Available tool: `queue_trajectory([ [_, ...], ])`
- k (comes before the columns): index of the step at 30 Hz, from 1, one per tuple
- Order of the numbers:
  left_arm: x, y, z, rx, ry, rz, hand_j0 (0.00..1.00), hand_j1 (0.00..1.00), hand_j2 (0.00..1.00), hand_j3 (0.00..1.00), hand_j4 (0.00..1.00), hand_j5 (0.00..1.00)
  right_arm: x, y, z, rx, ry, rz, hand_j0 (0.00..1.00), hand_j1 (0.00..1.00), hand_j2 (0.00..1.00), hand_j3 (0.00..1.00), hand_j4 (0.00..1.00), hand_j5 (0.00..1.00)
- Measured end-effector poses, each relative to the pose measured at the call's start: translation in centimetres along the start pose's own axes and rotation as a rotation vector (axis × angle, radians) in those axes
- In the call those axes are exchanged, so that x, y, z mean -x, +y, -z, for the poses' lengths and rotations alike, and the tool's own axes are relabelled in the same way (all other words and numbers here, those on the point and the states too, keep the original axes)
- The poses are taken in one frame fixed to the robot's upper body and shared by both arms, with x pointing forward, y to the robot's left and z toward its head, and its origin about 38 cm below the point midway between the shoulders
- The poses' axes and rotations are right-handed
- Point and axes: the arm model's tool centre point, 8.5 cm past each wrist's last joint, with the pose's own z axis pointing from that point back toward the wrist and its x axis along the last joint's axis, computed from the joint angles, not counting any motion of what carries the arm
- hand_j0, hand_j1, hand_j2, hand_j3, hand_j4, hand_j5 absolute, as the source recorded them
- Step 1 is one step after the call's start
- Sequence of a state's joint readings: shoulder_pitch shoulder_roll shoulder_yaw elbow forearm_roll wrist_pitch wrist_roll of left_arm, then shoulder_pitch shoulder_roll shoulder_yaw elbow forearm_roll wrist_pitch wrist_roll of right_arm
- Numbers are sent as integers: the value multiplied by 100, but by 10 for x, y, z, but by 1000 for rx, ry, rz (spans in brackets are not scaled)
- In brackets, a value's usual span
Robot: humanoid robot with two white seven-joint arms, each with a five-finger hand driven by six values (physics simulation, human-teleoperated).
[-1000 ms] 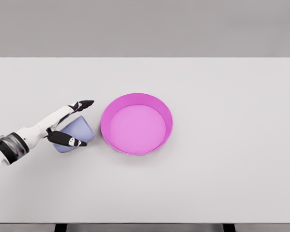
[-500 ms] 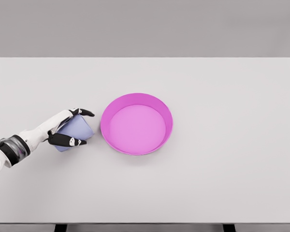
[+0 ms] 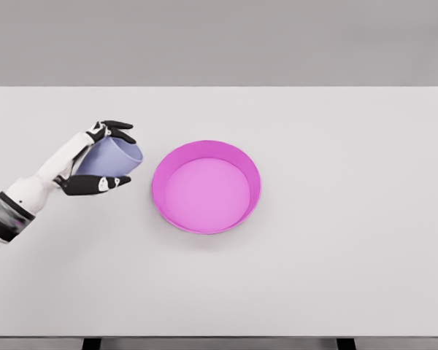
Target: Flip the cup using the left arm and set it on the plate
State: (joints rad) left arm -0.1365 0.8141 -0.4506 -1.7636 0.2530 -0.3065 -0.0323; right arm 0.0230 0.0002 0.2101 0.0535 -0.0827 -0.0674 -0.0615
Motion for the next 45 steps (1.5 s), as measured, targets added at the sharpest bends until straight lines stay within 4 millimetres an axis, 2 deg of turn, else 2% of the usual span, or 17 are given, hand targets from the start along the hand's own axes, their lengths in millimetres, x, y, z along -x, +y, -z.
queue_trajectory([
  [7,-22,-27,23,-138,-222,-126,57,57,57,57,57,57,0,0,0,0,0,0,100,100,100,100,100,100],
  [14,-40,-55,42,-299,-364,-270,65,65,65,65,65,65,0,0,0,0,0,0,100,100,100,100,100,100],
  [15,-41,-58,44,-320,-379,-288,69,69,69,69,69,69,0,0,0,0,0,0,100,100,100,100,100,100],
  [23,-23,-88,54,-487,-342,-342,69,69,69,69,69,69,0,0,0,0,0,0,100,100,100,100,100,100],
  [37,-30,-129,83,-599,-337,-381,72,72,72,72,72,72,0,0,0,0,0,0,100,100,100,100,100,100],
  [40,-29,-141,96,-587,-327,-400,72,72,72,72,72,72,0,0,0,0,0,0,100,100,100,100,100,100],
  [43,-24,-154,100,-570,-301,-415,72,72,72,72,72,72,0,0,0,0,0,0,100,100,100,100,100,100],
  [44,-24,-156,100,-567,-297,-419,73,73,73,73,73,73,0,0,0,0,0,0,100,100,100,100,100,100],
  [45,-24,-158,101,-565,-296,-421,78,78,78,78,78,78,0,0,0,0,0,0,100,100,100,100,100,100],
])
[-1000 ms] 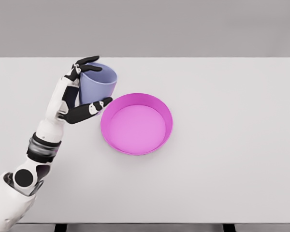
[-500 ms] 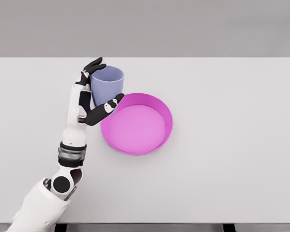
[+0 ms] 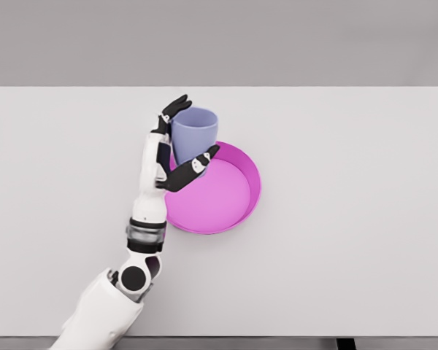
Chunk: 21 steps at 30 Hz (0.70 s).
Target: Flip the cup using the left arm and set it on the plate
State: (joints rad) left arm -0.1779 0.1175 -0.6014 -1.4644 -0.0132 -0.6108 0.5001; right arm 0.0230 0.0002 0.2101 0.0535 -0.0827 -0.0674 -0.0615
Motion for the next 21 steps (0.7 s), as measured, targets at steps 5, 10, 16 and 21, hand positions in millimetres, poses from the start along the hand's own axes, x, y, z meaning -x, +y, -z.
queue_trajectory([
  [5,0,-3,-1,1,3,-9,84,84,84,84,84,84,0,0,0,0,0,0,100,100,100,100,100,100],
  [10,-2,-4,0,0,-2,-15,87,87,87,87,87,87,0,0,0,0,0,0,100,100,100,100,100,100],
  [16,-4,-4,3,-1,-9,-19,90,90,90,90,90,90,0,0,0,0,0,0,100,100,100,100,100,100],
  [21,-5,-4,7,-1,-19,-19,92,92,92,92,92,92,0,0,0,0,0,0,100,100,100,100,100,100],
])
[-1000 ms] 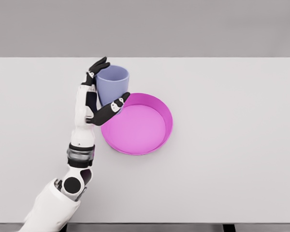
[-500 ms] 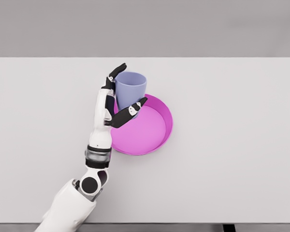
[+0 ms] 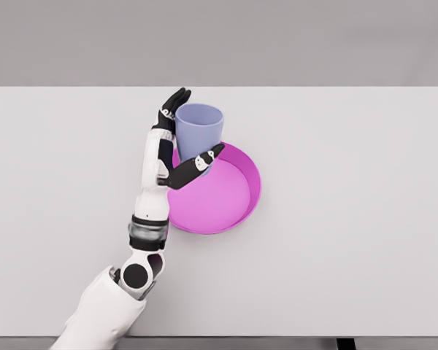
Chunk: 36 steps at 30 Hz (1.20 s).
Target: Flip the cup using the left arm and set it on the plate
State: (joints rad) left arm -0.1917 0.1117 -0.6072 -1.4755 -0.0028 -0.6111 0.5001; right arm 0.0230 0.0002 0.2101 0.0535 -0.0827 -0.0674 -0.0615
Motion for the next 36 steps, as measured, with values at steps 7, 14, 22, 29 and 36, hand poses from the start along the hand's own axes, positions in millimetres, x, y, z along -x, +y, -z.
queue_trajectory([
  [7,0,0,0,0,1,1,95,95,95,95,95,95,0,0,0,0,0,0,100,100,100,100,100,100],
  [14,0,1,0,0,1,1,100,100,100,100,100,100,0,0,0,0,0,0,100,100,100,100,100,100],
  [22,-1,1,1,-3,-1,-2,100,100,100,100,100,100,0,0,0,0,0,0,100,100,100,100,100,100],
  [29,-1,2,2,-5,-2,-4,100,100,100,100,100,100,0,0,0,0,0,0,100,100,100,100,100,100],
  [36,-1,2,2,-3,-3,-1,100,100,100,100,100,100,0,0,0,0,0,0,100,100,100,100,100,100],
])
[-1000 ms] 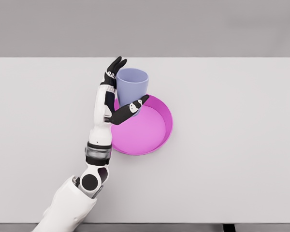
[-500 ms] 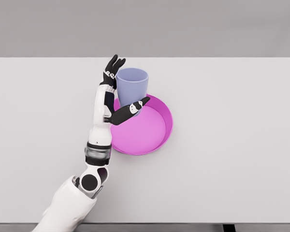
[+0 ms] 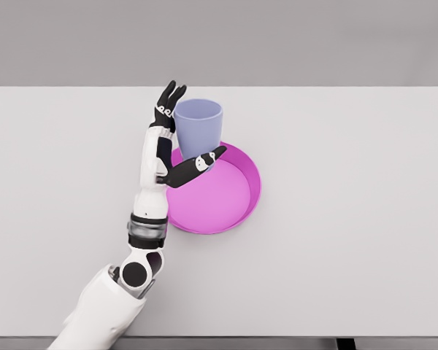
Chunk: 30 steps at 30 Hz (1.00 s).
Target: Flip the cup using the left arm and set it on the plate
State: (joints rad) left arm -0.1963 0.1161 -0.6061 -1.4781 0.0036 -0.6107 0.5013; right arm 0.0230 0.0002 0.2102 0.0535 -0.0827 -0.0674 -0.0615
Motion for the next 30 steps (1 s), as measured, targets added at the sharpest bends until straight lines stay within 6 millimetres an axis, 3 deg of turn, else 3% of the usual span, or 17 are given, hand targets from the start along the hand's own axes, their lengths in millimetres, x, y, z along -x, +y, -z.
queue_trajectory([
  [20,-15,7,10,26,-68,44,100,100,100,100,100,100,0,0,0,0,0,0,100,100,100,100,100,100],
  [23,-28,28,27,21,-107,39,100,100,100,100,100,100,0,0,0,0,0,0,100,100,100,100,100,100],
  [25,-41,51,37,33,-134,56,100,100,100,100,100,100,0,0,0,0,0,0,100,100,100,100,100,100],
  [30,-52,112,36,144,-115,223,100,100,100,100,100,100,0,0,0,0,0,0,100,100,100,100,100,100],
])
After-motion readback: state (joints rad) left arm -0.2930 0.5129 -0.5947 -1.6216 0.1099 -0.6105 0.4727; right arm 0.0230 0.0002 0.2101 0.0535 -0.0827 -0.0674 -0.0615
